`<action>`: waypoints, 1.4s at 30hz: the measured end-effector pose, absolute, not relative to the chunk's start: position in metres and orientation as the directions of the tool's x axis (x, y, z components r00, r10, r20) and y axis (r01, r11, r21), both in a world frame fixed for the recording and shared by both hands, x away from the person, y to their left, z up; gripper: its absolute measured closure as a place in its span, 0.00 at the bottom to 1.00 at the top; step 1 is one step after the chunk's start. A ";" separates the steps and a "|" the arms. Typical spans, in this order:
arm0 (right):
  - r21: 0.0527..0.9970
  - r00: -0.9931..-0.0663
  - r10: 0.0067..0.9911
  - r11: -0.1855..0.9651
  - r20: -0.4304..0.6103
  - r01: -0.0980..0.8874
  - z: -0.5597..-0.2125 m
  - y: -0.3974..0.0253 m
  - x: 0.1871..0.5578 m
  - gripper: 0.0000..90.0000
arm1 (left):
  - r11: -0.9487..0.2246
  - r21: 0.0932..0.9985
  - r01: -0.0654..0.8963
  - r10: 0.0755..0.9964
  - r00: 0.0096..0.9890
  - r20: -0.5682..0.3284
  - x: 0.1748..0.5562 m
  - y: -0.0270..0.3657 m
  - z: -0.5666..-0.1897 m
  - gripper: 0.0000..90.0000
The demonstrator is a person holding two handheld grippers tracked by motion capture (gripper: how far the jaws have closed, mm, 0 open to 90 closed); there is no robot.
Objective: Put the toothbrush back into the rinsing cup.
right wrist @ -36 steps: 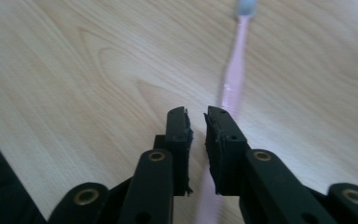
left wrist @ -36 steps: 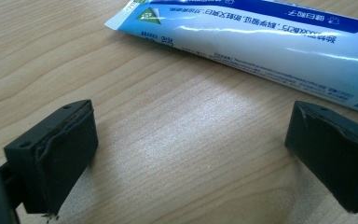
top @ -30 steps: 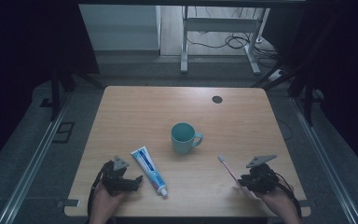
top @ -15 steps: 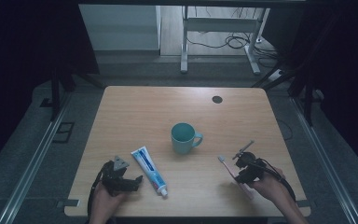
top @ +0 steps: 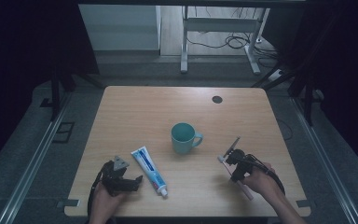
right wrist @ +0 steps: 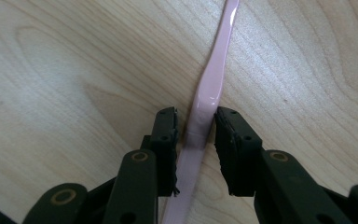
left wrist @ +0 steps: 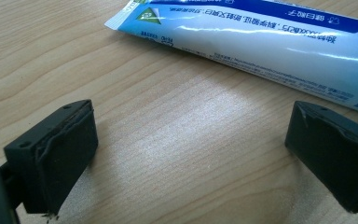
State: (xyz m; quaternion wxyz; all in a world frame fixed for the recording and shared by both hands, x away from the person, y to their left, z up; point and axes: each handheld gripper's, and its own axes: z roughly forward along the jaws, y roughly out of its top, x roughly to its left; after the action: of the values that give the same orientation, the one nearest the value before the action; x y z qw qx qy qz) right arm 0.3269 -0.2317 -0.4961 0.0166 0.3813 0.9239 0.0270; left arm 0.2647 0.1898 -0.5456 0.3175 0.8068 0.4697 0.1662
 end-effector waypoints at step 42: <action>0.252 -0.738 0.672 0.706 0.058 0.662 -0.462 -0.237 0.327 0.87 | -0.356 0.669 0.652 0.864 0.503 -0.030 0.265 0.190 -0.546 0.03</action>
State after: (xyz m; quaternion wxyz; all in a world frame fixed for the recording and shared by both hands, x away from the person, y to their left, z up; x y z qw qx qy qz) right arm 0.3272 -0.2370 -0.4618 0.0193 0.3612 0.9233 0.1291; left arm 0.2647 0.1898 -0.5457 0.3180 0.8065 0.4698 0.1664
